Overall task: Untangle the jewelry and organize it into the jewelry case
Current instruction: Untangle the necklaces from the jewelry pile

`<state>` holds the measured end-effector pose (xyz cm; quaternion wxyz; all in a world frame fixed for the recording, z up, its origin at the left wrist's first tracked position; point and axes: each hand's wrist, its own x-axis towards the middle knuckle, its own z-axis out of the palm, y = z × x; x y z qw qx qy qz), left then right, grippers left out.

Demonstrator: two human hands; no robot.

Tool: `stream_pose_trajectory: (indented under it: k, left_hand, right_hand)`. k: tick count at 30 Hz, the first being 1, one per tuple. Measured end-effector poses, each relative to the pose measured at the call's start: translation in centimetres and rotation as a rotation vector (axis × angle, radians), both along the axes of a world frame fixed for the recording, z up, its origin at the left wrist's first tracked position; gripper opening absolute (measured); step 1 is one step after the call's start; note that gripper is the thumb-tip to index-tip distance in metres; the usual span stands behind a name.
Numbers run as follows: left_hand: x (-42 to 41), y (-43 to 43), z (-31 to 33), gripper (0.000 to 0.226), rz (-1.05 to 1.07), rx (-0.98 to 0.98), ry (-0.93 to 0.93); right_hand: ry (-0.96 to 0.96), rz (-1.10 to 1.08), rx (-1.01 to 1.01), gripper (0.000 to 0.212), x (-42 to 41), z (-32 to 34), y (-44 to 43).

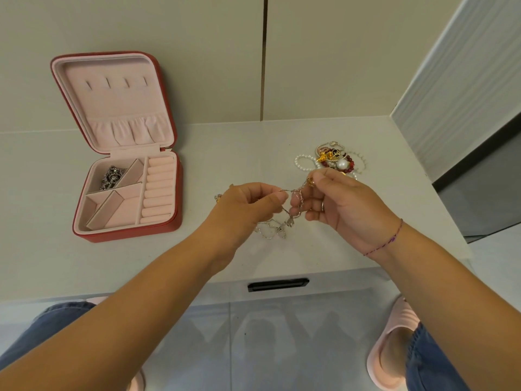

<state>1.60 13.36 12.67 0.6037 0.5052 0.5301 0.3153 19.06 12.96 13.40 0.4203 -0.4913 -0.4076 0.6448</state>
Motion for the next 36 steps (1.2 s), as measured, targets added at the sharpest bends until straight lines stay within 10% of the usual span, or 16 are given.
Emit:
stream_pose_trajectory:
  k: [36]
  left_hand:
    - [-0.9, 0.9, 0.4, 0.035, -0.101, -0.122, -0.588]
  right_hand:
    - [-0.306, 0.148, 0.090, 0.007, 0.4, 0.4, -0.1]
